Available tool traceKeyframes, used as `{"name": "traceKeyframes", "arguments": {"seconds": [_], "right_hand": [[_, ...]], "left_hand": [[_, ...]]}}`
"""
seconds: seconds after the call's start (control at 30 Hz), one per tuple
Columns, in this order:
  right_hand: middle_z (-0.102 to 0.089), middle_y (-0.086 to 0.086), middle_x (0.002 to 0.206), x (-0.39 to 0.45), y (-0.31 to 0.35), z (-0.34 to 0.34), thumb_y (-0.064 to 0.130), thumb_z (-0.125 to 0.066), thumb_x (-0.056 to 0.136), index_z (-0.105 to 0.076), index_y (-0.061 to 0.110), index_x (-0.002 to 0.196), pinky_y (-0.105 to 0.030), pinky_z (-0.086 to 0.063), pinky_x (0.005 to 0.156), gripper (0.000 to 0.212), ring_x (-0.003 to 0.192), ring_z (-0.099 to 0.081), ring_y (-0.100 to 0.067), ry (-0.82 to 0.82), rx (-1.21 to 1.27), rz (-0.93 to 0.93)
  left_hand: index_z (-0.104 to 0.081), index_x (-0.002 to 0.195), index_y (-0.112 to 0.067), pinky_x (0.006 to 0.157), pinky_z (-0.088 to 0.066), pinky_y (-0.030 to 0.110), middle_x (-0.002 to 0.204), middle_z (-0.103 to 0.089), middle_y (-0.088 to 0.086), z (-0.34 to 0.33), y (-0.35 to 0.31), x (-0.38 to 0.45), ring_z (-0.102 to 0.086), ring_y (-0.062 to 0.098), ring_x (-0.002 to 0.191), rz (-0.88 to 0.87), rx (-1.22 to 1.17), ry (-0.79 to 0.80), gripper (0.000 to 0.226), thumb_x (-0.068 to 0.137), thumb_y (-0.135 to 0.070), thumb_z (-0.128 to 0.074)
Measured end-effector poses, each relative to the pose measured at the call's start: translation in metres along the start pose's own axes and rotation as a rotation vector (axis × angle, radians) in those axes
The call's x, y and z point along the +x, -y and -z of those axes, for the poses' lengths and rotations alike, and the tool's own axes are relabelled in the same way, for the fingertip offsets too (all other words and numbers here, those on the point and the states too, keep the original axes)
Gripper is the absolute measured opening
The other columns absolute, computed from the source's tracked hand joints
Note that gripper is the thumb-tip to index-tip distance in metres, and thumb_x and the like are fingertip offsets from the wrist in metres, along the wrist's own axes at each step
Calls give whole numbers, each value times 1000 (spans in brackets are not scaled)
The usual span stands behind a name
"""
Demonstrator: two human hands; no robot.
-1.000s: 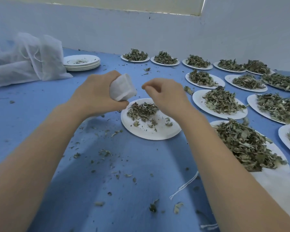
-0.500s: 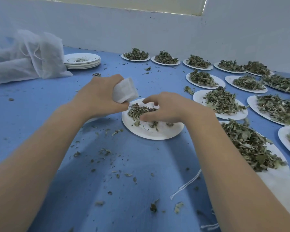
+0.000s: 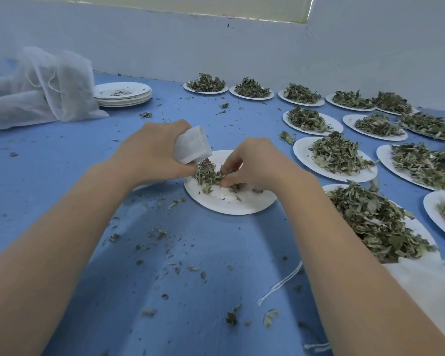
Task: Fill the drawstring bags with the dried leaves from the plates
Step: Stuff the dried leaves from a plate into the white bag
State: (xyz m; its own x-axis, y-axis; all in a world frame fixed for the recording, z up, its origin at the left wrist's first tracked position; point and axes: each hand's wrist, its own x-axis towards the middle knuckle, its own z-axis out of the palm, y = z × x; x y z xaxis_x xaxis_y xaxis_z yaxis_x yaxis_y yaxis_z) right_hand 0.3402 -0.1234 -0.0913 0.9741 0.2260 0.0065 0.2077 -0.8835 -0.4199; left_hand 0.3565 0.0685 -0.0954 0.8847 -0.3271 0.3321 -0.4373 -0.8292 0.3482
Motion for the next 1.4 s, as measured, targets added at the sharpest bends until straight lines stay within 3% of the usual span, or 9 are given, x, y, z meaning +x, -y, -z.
{"name": "traceKeyframes", "arguments": {"seconds": [0.13,0.4,0.67,0.87,1.0,1.07,1.13,1.27,1.4], "right_hand": [[-70,3,83,-7,1,18,23,-77,77,-75,21,93,-7,-43,53,17,70,-63,-10,-68,9,6],[-61,10,61,-11,17,38,18,-75,79,-75,22,93,-2,-38,48,14,65,-64,-13,-172,-34,49],[-53,20,46,-11,29,23,13,-69,78,-77,25,86,-6,-34,44,17,49,-52,4,-278,214,192],[-74,2,88,-14,33,18,7,-66,78,-75,22,94,-20,-52,75,23,85,-66,-6,-256,377,206],[-70,-12,101,-18,31,25,15,-56,90,-72,18,101,-37,-48,85,20,98,-60,-28,-60,253,233],[-71,-9,88,-21,30,31,14,-55,91,-72,19,103,-31,-53,66,21,73,-64,-21,-3,253,250],[-61,7,62,-20,29,32,10,-58,87,-74,22,101,-10,-33,41,24,44,-47,-2,-107,283,243],[-68,8,70,-13,40,21,7,-62,78,-74,16,87,-11,-42,49,17,61,-56,2,-327,276,197],[-54,5,62,-12,43,19,6,-54,82,-63,17,68,-10,-33,44,20,54,-42,-6,-156,173,204]], "left_hand": [[-51,110,-27,72,-46,35,97,-61,-2,0,2,1,-52,22,88,4,87,17,46,69,-37,-69],[-48,118,-21,66,-37,30,107,-60,1,-7,-1,2,-56,30,90,-142,307,-17,54,70,-36,-69],[-42,88,-27,55,-35,28,72,-48,-11,-13,-14,1,-49,20,73,-119,90,-87,35,67,-37,-68],[-37,71,-35,55,-40,30,67,-52,-12,-12,-15,1,-48,4,64,-99,-160,-143,35,62,-38,-70],[-49,91,-32,57,-39,21,73,-55,-14,-12,-14,1,-50,7,67,-110,-168,-139,37,62,-38,-71],[-50,95,-35,58,-39,18,77,-56,-14,-12,-12,2,-51,8,70,-101,-155,-120,40,63,-37,-73],[-48,90,-39,57,-37,15,76,-57,-15,-10,-12,3,-53,2,71,-89,-168,-121,38,63,-35,-73],[-39,67,-37,51,-32,5,60,-50,-17,-10,-21,1,-48,-13,65,-74,-183,-175,32,63,-34,-71],[-42,69,-34,54,-37,12,62,-53,-18,-8,-30,3,-51,-8,66,-49,-167,-131,26,62,-36,-66]]}}
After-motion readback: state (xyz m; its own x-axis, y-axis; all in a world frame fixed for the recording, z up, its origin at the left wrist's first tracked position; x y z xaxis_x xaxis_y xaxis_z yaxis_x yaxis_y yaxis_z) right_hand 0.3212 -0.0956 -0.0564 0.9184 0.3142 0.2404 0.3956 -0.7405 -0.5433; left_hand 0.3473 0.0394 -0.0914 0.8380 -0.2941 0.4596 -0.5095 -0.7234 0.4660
